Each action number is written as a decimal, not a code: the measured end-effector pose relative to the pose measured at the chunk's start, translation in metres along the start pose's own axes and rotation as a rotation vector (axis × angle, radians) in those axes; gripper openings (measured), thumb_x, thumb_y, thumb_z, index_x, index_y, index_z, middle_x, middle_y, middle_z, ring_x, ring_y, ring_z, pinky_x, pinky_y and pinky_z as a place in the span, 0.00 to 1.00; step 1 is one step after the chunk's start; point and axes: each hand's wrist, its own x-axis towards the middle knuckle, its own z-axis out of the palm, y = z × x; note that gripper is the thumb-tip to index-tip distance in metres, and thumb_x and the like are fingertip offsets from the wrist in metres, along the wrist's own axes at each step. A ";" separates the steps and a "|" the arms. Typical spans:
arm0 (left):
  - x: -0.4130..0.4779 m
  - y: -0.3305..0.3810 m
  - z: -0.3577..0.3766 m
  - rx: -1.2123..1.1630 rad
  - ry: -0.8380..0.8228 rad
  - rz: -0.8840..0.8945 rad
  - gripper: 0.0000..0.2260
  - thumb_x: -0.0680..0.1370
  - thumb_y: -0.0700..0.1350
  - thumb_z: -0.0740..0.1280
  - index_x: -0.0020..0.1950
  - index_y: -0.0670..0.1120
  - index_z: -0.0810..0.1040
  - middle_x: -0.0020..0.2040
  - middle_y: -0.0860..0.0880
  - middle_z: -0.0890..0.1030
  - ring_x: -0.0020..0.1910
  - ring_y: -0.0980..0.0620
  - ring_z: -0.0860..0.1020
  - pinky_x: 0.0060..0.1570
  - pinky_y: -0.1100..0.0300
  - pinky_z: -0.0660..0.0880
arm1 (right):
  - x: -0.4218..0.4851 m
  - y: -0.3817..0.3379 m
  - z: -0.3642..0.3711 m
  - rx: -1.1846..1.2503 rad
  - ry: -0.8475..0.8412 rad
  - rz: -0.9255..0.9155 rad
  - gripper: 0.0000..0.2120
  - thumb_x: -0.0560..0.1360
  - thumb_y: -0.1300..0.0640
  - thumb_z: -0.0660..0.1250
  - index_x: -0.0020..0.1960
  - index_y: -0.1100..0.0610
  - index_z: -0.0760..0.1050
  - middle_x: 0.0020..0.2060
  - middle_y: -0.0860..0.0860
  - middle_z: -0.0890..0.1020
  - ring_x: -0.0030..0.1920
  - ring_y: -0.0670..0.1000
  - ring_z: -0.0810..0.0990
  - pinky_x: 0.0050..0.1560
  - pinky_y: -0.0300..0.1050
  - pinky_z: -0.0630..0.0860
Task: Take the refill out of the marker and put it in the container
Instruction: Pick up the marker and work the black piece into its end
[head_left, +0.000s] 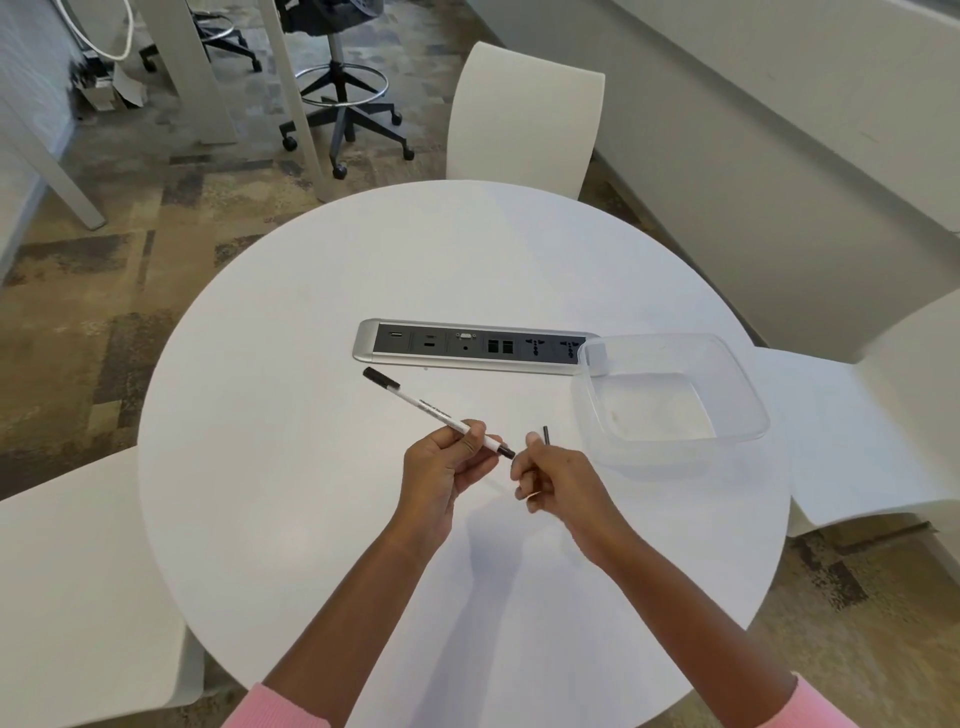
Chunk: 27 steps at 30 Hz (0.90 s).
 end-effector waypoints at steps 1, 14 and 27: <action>0.001 0.002 -0.001 -0.006 0.022 0.007 0.06 0.75 0.38 0.65 0.39 0.41 0.79 0.32 0.49 0.84 0.34 0.54 0.83 0.36 0.66 0.79 | -0.001 0.003 0.000 -0.115 0.055 -0.111 0.19 0.79 0.53 0.55 0.33 0.55 0.74 0.26 0.49 0.73 0.30 0.46 0.73 0.32 0.36 0.69; 0.004 0.003 0.009 -0.096 0.010 0.039 0.05 0.74 0.38 0.67 0.40 0.39 0.80 0.32 0.49 0.83 0.37 0.53 0.83 0.37 0.67 0.79 | 0.008 0.002 0.004 -0.848 0.367 -0.957 0.05 0.70 0.67 0.68 0.45 0.62 0.79 0.35 0.57 0.82 0.38 0.58 0.78 0.43 0.40 0.70; 0.006 0.007 0.015 -0.102 0.038 0.093 0.04 0.74 0.36 0.66 0.40 0.39 0.79 0.32 0.47 0.84 0.36 0.52 0.83 0.38 0.66 0.79 | 0.011 -0.016 0.003 -1.045 0.263 -0.769 0.06 0.74 0.67 0.64 0.41 0.67 0.78 0.33 0.62 0.78 0.38 0.59 0.72 0.37 0.44 0.64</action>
